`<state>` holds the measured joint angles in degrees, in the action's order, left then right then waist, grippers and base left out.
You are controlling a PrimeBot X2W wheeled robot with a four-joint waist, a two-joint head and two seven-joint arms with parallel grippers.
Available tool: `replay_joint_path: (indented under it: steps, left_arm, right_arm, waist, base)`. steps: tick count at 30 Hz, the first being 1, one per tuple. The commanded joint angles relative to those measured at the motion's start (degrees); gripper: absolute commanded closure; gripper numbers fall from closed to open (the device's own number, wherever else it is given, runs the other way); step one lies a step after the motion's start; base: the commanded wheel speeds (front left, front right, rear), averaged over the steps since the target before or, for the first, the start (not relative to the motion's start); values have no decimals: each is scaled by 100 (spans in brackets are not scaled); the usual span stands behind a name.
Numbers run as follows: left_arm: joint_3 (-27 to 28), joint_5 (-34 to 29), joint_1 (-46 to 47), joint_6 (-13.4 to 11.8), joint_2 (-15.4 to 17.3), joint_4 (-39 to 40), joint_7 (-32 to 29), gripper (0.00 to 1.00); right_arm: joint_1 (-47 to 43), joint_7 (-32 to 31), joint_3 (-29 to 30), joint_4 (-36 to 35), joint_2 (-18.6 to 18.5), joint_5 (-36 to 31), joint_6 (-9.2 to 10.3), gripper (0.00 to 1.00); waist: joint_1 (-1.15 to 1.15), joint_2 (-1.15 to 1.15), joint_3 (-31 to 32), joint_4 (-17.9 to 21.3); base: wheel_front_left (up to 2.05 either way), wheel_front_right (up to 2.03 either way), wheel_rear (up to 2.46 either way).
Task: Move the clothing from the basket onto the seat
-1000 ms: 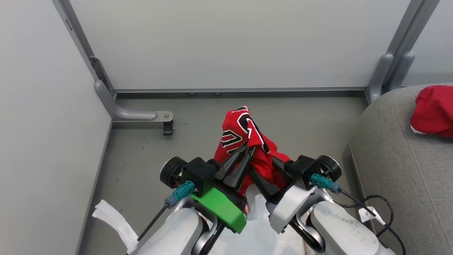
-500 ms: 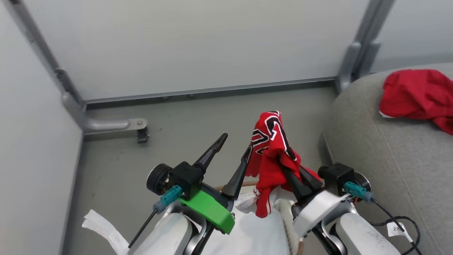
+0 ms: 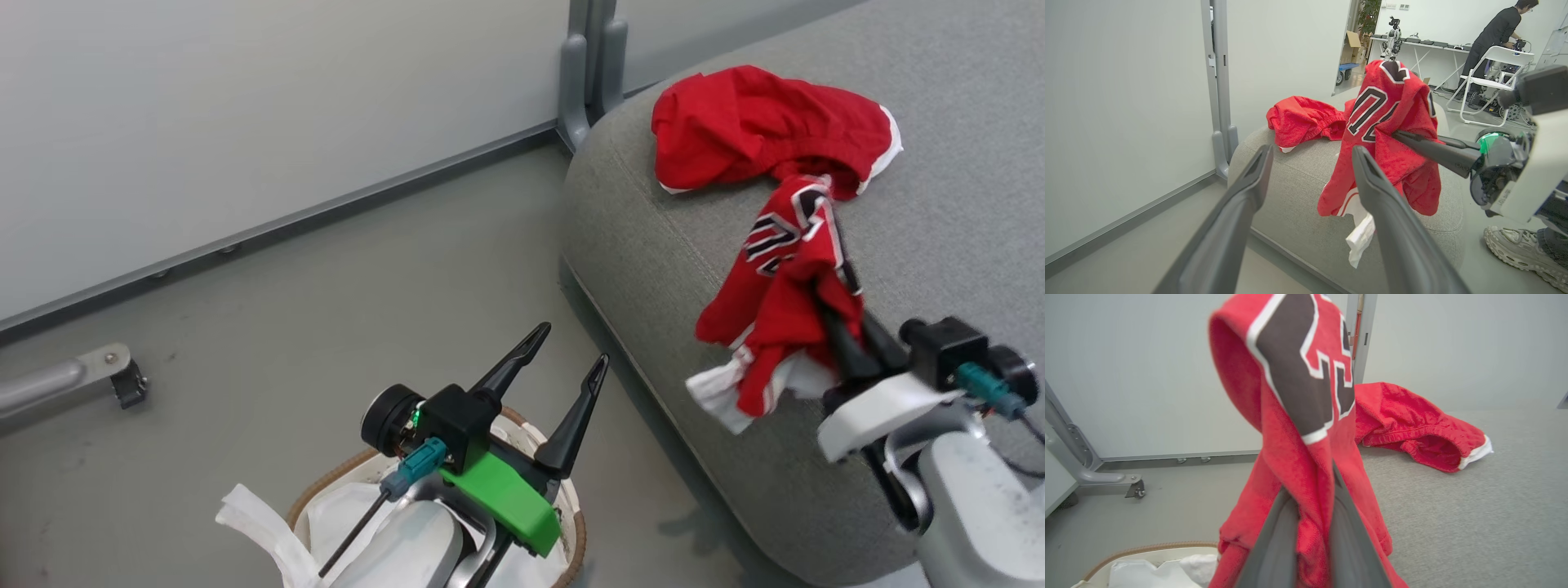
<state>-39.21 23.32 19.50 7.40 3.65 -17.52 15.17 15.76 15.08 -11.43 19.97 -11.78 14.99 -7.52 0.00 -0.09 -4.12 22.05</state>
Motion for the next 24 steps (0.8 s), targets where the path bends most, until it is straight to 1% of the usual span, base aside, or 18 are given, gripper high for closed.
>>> replay_joint_path:
  steps: [1, 4, 7, 10, 11, 14, 18, 21, 24]
  left_arm:
    - [-31, -27, 112, 11, 66, -54, -4, 0]
    - [-161, 2, 229, 11, 130, -63, -4, 0]
    - [-270, -5, 409, 11, 276, -48, -4, 0]
    - [-310, -35, 614, 11, 411, -20, -4, 0]
    - [-289, -16, 680, 11, 439, 2, -4, 0]
    - [-243, 6, 842, 11, 547, 32, -4, 0]
    - [-346, -52, 1127, 11, 637, 61, -4, 0]
    - [-347, -64, 1341, 11, 631, 187, -4, 0]
    - [-278, -95, 1415, 11, 647, 269, -4, 0]
  right_arm:
    - [248, 13, 252, -23, -84, -166, 6, 100]
    - [524, 13, 741, 60, -206, -447, 6, 100]
    - [1059, 13, 1155, 137, -383, -621, 6, 100]
    - [1657, 13, 1393, 335, -587, -840, 6, 100]
    - [1903, 13, 1413, 423, -714, -1001, 6, 100]
    - [2592, 13, 1641, 772, -805, -1260, 6, 100]
    - [3327, 11, 2084, 1341, -878, -1603, 6, 100]
    - [3818, 9, 2546, 1840, -1040, -1906, 6, 100]
    - [4119, -18, 3024, 2297, -1094, -2227, 6, 100]
  waist:
    - [0, 9, -553, 524]
    - [0, 9, -810, 425]
    - [0, 9, -1172, 264]
    - [0, 9, -1552, 100]
    - [0, 9, -1717, 40]
    - [0, 9, -2076, -89]
    - [0, 9, -2523, -359]
    - [0, 9, -2832, -604]
    - [0, 9, -3085, -818]
  base:
    - [0, 0, 0]
    - [0, 0, 0]
    - [0, 0, 0]
    - [0, 0, 0]
    - [0, 0, 0]
    - [0, 0, 0]
    - [0, 0, 0]
    - [0, 0, 0]
    - [0, 0, 0]
